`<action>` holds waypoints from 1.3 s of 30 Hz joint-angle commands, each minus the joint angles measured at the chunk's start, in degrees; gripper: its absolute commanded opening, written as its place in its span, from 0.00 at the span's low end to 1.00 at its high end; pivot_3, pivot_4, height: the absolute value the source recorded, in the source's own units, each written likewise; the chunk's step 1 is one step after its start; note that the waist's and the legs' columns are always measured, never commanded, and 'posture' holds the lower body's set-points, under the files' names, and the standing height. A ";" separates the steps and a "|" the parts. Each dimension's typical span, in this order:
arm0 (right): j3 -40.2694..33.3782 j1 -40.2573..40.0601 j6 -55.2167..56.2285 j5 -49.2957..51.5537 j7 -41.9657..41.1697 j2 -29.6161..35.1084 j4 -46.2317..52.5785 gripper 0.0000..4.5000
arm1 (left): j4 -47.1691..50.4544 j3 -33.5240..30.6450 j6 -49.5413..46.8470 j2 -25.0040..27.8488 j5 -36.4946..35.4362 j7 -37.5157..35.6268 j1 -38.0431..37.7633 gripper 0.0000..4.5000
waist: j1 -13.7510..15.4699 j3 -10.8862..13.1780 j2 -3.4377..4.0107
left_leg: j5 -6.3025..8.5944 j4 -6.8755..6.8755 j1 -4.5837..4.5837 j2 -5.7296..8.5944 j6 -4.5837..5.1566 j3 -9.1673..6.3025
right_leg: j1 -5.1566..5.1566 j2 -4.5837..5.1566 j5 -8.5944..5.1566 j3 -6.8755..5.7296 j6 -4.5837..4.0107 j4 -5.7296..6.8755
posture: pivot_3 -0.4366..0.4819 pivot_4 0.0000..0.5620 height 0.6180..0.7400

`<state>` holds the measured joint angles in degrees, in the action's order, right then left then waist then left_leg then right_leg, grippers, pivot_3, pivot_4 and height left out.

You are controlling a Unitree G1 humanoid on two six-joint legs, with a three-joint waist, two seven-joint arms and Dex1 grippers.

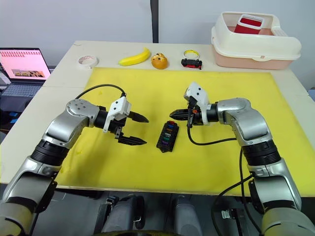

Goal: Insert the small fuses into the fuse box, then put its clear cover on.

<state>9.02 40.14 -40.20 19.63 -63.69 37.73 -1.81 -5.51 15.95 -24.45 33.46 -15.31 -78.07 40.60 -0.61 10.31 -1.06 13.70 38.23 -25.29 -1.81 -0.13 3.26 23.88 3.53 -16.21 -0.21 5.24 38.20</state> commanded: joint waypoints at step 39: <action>-5.80 3.17 -9.24 8.24 -0.59 1.93 6.97 0.01 | 26.22 -6.21 -15.53 3.00 -9.97 12.32 -12.69 1.00 | 0.12 0.00 0.01 | 0.01 -0.04 0.35 -0.03 0.01 -0.14 | -0.44 0.04 -0.01 -0.07 -0.01 -0.10 | 0.48 0.27 1.00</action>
<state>5.54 42.31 -48.54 26.06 -64.36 38.53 2.70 17.57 11.47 -38.40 36.93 -23.48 -67.85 28.22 -0.49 10.31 -1.05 13.71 38.18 -24.94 -1.84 -0.12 3.12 23.44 3.59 -16.22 -0.28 5.23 38.10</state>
